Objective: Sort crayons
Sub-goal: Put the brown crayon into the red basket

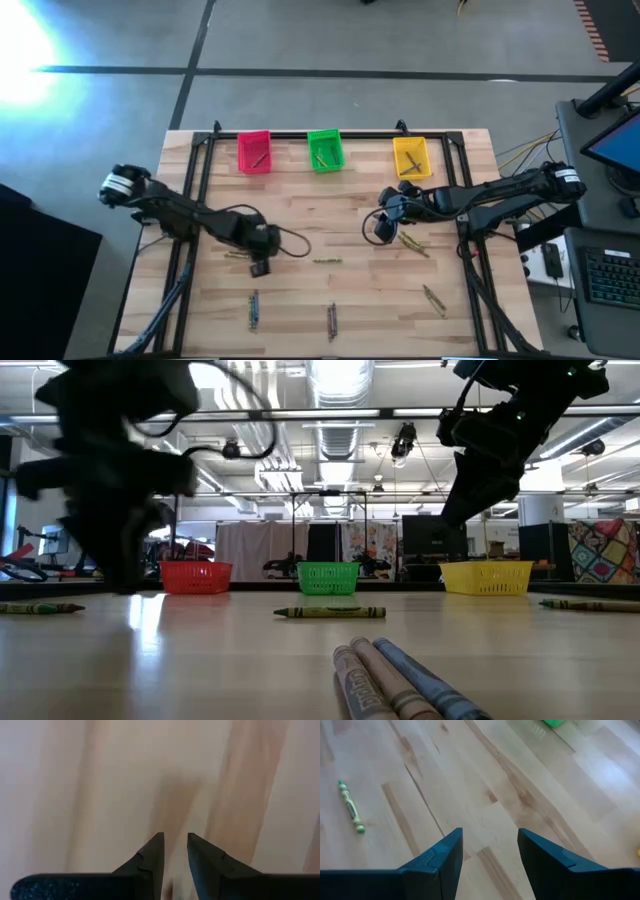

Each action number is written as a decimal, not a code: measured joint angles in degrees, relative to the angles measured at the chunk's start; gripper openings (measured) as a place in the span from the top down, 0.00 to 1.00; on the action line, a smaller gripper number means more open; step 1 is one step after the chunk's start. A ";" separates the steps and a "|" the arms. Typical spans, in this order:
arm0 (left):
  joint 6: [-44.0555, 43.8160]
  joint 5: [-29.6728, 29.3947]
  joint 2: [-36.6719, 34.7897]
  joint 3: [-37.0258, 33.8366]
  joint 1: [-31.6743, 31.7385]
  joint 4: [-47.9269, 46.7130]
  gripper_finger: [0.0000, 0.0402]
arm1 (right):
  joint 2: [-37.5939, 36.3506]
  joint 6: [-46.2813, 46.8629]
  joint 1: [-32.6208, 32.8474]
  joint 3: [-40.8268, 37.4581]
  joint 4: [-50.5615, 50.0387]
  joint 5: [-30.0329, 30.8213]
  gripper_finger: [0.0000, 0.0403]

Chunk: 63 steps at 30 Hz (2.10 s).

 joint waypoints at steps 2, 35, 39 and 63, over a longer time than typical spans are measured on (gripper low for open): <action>0.85 1.73 -1.76 -3.14 -0.06 -0.04 0.83 | 0.00 -0.18 0.00 0.03 1.42 -0.01 0.55; -3.86 2.80 -2.96 -5.96 -0.41 -3.74 0.83 | 0.00 -3.03 0.00 0.09 8.12 0.01 0.55; -3.15 0.41 -2.94 -5.98 -0.48 -3.11 0.88 | 0.00 -3.38 0.00 0.07 7.85 0.03 0.55; 10.91 -29.88 -5.01 -2.07 16.96 7.76 1.00 | 0.00 -12.43 -2.00 0.20 17.22 13.28 0.55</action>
